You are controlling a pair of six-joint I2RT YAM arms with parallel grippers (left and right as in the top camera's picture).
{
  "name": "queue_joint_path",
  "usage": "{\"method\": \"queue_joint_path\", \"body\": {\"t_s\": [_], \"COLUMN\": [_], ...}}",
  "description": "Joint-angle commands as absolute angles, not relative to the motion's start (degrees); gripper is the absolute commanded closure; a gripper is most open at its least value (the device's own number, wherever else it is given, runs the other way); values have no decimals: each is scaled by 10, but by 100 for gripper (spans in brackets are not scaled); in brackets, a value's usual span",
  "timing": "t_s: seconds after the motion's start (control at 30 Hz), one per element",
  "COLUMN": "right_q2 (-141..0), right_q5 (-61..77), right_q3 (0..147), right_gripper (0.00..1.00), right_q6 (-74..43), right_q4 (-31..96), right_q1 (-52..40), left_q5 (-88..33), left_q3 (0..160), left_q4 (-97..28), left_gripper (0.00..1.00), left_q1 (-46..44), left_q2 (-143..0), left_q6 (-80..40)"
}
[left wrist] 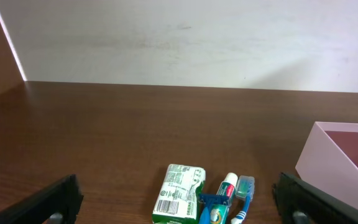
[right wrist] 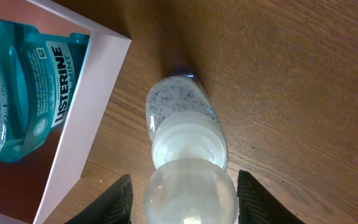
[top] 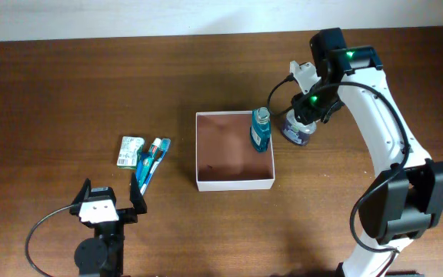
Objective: Pack container
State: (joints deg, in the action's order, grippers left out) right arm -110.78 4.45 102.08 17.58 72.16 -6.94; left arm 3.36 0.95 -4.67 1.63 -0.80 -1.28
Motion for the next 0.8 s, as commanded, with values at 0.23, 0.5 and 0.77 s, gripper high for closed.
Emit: {"method": "queue_joint_path", "body": {"t_s": [0.23, 0.5, 0.77], "right_q2": [-1111, -1111, -1111], "right_q5": [56, 56, 56], "right_q3": [1018, 1018, 1018], "right_gripper": [58, 58, 44], "right_q6": [176, 176, 176], "right_q4": [726, 726, 726], "right_q1": [-67, -67, -67], "left_q5": [27, 27, 27], "left_q3": [6, 6, 6], "left_q4": [-45, -45, -45], "left_gripper": [1, 1, 1], "left_q1": [17, 17, 17], "left_q2": [-3, -3, -3], "left_q6": [-6, -6, -6]}}
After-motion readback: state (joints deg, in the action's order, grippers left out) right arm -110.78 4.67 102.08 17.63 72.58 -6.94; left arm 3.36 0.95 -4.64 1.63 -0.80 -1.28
